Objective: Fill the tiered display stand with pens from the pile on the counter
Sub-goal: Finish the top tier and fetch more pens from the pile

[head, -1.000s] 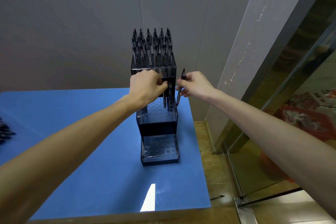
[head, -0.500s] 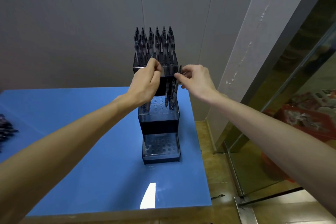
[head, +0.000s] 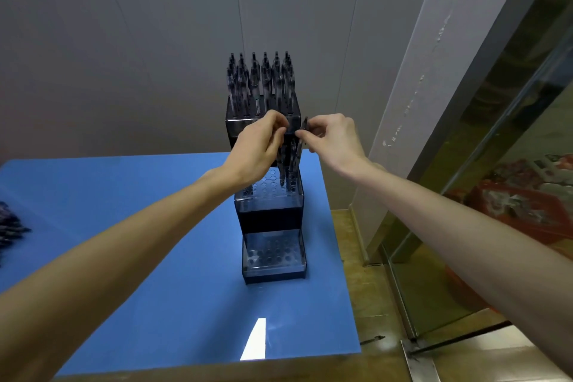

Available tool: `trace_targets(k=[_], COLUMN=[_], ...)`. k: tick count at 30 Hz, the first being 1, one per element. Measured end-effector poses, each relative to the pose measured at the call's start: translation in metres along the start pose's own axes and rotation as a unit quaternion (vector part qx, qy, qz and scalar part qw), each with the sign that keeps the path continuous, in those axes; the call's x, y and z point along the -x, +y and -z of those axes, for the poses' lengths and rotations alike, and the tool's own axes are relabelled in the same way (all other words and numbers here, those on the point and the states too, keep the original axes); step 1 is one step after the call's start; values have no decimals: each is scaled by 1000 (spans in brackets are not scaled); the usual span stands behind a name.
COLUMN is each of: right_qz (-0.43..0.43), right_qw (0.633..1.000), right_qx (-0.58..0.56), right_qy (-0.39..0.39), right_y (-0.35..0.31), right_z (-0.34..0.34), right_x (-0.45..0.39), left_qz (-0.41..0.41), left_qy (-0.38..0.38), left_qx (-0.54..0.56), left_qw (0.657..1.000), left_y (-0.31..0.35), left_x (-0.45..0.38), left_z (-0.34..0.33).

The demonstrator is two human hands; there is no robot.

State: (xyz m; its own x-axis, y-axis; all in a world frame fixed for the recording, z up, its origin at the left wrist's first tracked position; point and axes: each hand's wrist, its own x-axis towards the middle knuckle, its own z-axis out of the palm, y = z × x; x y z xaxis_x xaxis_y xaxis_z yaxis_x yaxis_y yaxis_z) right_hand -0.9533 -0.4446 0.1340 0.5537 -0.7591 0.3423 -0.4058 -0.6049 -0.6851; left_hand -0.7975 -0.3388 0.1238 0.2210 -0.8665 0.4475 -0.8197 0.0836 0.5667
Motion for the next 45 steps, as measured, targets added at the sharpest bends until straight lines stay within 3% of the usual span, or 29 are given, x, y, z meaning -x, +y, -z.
trace_targets(k=[6,12,16,19,29,39,43,45], right_qz=[14,48,37,5,-27,-43,-21,13], right_qw=[997,981,967,960,967,961,946,944], right_qx=[63,166,201,202,193,222,268,292], right_qy=[-47,-88,-154,-194,-165,-157,-182,-156], right_y=[-1,-12,-19,-16,-1,8,5,-1], right_z=[-4,-2,4,-1,-16,-13,-9,-10], right_x=[4,-5,-14,-13,4,29,53,66], left_qz=[-28,-41,-132,-152,-113,-157,-110,-81], left_qy=[-65,-82,-85,-97,-84,-23,-13,-15], left_qx=[-43,-90,-198,-220,-156,-289,-328,-347], left_qw=[997,992,968,959,978,944,938,934], left_y=[-3,-5,-12,-18,-23,-23,-21,-21], left_x=[-1,-3,-3,-1,10,25,47,66], left_z=[-7,-9,-3,-6,-16,-3,9,19])
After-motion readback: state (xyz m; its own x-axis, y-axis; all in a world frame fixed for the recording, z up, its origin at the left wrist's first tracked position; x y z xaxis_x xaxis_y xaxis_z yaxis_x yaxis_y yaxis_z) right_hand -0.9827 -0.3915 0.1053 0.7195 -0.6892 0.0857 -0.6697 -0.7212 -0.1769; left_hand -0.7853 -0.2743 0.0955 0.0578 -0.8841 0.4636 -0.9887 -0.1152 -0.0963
